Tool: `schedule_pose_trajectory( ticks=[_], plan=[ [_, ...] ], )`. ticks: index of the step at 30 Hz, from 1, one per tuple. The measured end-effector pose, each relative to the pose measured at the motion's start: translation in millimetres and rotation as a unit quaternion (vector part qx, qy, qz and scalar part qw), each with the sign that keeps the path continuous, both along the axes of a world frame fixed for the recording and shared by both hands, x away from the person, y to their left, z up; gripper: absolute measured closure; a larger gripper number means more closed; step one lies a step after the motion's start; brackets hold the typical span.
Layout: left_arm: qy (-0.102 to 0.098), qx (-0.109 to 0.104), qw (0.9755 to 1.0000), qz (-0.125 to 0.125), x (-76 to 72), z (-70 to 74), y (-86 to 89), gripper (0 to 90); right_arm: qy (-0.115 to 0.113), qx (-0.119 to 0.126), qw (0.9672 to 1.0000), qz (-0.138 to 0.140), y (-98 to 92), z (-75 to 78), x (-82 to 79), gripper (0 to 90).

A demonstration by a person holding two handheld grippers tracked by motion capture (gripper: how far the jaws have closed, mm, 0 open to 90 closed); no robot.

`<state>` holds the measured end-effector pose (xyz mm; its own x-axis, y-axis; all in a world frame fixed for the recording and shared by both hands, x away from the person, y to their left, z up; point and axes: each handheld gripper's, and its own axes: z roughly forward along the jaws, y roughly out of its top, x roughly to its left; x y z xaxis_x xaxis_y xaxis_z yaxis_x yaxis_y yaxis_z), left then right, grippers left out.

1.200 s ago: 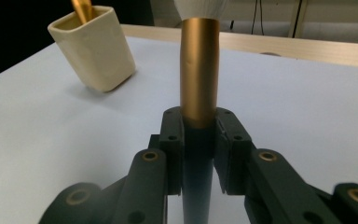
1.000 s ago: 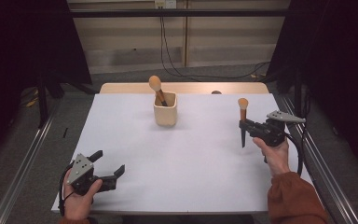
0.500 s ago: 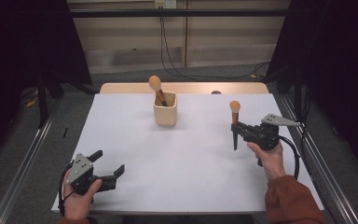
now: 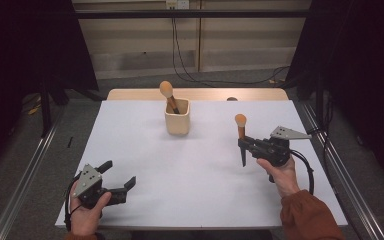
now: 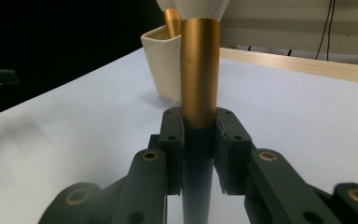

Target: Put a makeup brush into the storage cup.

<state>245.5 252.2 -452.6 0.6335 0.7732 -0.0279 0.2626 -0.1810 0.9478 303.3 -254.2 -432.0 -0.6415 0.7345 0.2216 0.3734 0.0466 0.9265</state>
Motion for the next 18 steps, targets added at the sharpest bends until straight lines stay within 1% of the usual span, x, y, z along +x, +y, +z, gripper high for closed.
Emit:
schedule_pose_trajectory(
  ticks=[1,5,6,8,10,13,17,18],
  plan=[
    [0.002,-0.003,1.0000,-0.001,0.2,0.0,-0.8,3.5,-0.002,-0.001,1.0000,0.004,1.7,-0.2,-0.3,74.9],
    [0.002,-0.001,1.0000,-0.006,2.9,1.3,-3.4,3.5,-0.004,0.002,0.9999,0.014,6.4,0.1,-3.2,74.9],
    [0.003,-0.003,1.0000,-0.008,3.2,2.1,-5.2,3.5,-0.003,0.002,0.9998,0.017,7.8,0.3,-4.3,74.9],
    [-0.001,-0.003,0.9999,-0.012,4.2,3.4,-7.5,3.5,-0.004,0.002,0.9998,0.020,10.4,0.1,-5.5,74.9],
    [0.000,-0.007,0.9998,-0.017,4.5,5.2,-10.6,3.5,-0.004,-0.001,0.9997,0.026,13.7,-0.8,-6.2,74.9],
    [-0.001,-0.005,0.9997,-0.023,5.5,6.9,-14.2,3.5,-0.005,-0.002,0.9995,0.032,18.0,-1.0,-6.8,74.9],
    [-0.001,-0.010,0.9996,-0.027,6.2,9.2,-18.8,3.4,-0.006,-0.003,0.9991,0.042,23.1,-1.1,-8.5,74.9],
    [-0.002,-0.015,0.9995,-0.029,6.5,10.2,-20.4,3.3,-0.007,-0.003,0.9990,0.044,24.4,-1.2,-8.7,74.9]
  ],
)
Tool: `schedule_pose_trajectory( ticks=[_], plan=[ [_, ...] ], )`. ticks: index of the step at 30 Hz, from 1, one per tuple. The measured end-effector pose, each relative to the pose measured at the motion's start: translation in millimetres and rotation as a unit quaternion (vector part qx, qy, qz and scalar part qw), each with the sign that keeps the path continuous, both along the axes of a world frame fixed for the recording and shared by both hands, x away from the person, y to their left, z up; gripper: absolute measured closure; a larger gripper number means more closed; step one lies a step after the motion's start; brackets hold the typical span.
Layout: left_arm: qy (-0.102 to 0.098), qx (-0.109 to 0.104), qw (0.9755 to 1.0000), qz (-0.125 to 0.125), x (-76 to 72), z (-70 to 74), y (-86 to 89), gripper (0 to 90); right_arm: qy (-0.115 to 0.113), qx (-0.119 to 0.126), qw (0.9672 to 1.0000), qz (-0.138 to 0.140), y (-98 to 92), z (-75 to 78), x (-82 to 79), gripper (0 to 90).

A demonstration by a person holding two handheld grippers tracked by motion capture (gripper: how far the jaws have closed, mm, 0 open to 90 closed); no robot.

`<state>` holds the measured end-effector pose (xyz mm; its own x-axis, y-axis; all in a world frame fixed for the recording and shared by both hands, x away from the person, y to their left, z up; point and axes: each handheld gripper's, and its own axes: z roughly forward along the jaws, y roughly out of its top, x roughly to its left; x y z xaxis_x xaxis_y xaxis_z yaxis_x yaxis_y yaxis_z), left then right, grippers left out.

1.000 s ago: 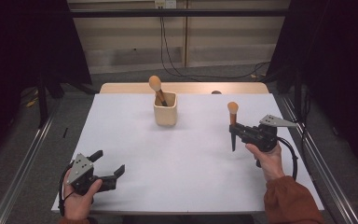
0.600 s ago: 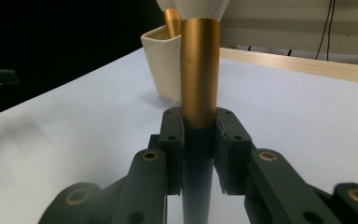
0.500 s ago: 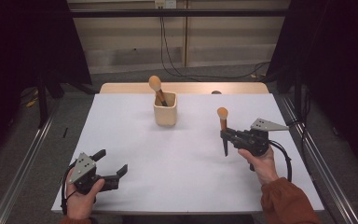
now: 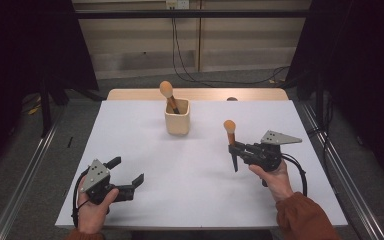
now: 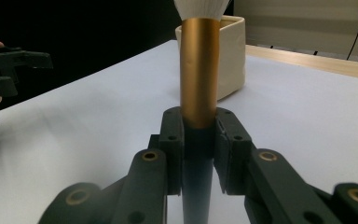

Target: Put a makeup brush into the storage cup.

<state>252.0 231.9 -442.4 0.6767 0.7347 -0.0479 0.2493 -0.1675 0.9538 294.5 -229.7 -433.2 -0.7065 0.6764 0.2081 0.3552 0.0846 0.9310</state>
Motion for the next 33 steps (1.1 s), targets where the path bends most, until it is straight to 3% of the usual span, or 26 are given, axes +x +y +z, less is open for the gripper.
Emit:
schedule_pose_trajectory(
  ticks=[6,22,26,33],
  plan=[
    [-0.012,-0.002,0.9999,-0.003,-3.2,8.8,-10.1,3.0,-0.002,0.000,1.0000,0.009,5.8,0.0,-1.3,74.9],
    [-0.012,-0.007,0.9992,-0.038,8.9,17.6,-39.8,3.2,-0.005,-0.009,0.9989,0.045,30.3,0.6,-6.6,74.8],
    [-0.009,-0.007,0.9985,-0.053,9.2,22.6,-52.0,2.7,-0.006,-0.007,0.9987,0.050,34.9,0.5,-7.8,74.8],
    [-0.020,-0.006,0.9973,-0.071,11.2,33.6,-73.8,2.6,-0.010,-0.007,0.9980,0.063,42.9,0.7,-10.4,74.9]
  ],
)
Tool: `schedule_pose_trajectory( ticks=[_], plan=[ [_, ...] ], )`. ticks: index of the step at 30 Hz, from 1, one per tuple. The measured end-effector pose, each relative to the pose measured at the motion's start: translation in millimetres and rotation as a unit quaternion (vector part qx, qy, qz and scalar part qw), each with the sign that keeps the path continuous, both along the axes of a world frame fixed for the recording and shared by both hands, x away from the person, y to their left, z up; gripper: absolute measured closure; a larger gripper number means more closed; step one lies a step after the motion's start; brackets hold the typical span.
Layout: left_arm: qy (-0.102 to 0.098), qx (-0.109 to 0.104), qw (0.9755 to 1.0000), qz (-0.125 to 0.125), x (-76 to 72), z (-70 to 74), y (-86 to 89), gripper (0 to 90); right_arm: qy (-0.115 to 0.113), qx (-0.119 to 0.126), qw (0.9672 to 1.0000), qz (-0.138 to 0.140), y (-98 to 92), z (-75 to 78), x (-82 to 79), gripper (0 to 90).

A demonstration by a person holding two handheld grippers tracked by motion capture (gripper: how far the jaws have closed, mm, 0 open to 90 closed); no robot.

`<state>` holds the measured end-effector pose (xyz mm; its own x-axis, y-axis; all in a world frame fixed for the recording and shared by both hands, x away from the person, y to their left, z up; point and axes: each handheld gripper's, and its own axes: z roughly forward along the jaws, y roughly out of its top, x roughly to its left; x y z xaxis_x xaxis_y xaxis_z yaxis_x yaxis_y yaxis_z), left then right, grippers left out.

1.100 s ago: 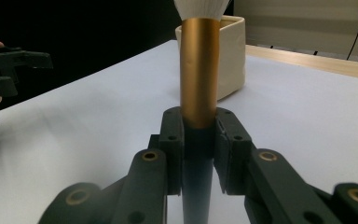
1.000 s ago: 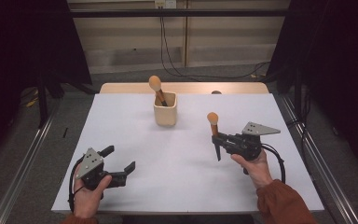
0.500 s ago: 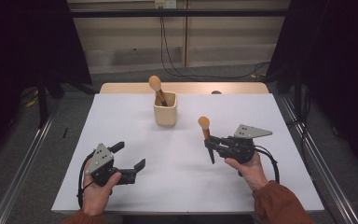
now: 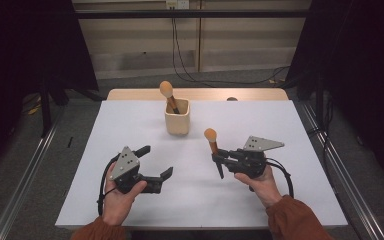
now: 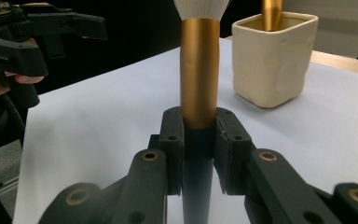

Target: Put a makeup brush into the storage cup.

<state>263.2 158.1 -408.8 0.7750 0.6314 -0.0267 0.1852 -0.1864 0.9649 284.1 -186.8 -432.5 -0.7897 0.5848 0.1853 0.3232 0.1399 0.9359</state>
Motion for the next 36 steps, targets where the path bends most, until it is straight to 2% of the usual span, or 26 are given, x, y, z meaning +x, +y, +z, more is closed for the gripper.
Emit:
schedule_pose_trajectory(
  ticks=[12,15,19,24,27,32,33,36],
  plan=[
    [-0.007,-0.010,0.9996,-0.024,3.8,14.1,-28.6,2.9,0.004,0.000,1.0000,0.007,8.9,-0.4,-1.6,74.9],
    [-0.001,-0.015,0.9995,-0.028,7.7,16.3,-35.7,3.1,0.008,-0.002,0.9999,0.008,10.6,-1.4,-1.8,74.8],
    [0.001,-0.008,0.9992,-0.039,11.8,19.4,-45.1,3.1,0.008,-0.001,0.9999,0.010,13.4,-2.1,-1.8,74.9],
    [0.002,-0.016,0.9990,-0.042,16.0,22.2,-56.7,3.0,0.008,0.003,0.9999,0.011,17.1,-1.2,-3.0,74.8],
    [0.005,-0.019,0.9984,-0.053,18.5,23.0,-64.6,2.9,0.006,0.004,0.9999,0.015,20.1,-0.7,-4.0,74.8],
    [0.006,-0.018,0.9985,-0.052,23.8,23.7,-75.0,2.6,0.006,0.008,0.9998,0.020,24.1,-0.5,-4.4,74.8],
    [0.009,-0.025,0.9984,-0.049,25.2,23.4,-77.5,2.5,0.005,0.007,0.9998,0.019,24.7,-0.6,-4.3,74.8],
    [0.015,-0.023,0.9985,-0.047,27.6,21.5,-81.5,2.3,0.006,0.007,0.9998,0.020,25.7,-1.2,-4.6,74.8]
  ],
)
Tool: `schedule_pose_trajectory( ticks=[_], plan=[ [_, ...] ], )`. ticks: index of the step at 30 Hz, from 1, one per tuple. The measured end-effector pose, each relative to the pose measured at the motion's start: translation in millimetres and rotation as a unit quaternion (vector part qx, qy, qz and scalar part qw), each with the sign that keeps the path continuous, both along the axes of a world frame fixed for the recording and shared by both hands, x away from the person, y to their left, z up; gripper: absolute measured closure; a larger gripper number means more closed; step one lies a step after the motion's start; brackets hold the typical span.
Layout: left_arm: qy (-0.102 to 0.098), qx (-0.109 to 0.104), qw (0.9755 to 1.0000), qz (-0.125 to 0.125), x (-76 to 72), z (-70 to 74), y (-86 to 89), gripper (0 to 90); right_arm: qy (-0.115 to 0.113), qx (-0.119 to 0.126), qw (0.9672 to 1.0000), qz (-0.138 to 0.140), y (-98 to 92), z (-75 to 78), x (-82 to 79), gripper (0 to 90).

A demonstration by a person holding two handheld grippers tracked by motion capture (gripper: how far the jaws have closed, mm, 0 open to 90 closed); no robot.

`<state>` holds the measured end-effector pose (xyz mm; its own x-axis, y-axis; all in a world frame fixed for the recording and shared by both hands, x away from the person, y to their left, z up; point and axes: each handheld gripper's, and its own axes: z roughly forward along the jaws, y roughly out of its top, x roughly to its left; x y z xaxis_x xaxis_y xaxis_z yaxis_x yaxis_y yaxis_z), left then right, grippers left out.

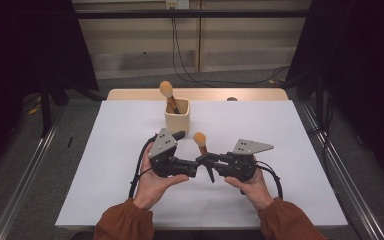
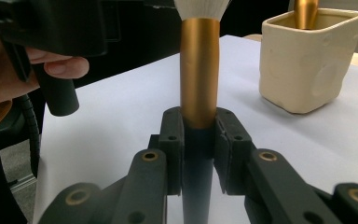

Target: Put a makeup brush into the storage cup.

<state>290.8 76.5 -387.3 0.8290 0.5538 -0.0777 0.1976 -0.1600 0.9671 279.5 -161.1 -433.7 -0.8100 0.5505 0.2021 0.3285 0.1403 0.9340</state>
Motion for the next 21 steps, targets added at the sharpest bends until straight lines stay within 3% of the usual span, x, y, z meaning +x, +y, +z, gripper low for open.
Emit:
schedule_pose_trajectory(
  ticks=[7,21],
  plan=[
    [0.005,0.005,1.0000,0.000,2.9,-4.4,-8.7,5.2,-0.006,0.003,1.0000,0.000,1.3,2.3,-1.6,74.8],
    [0.011,-0.015,0.9996,0.021,7.4,-11.9,-12.0,28.5,-0.007,0.003,1.0000,-0.004,3.2,2.5,-3.4,74.8]
  ],
)
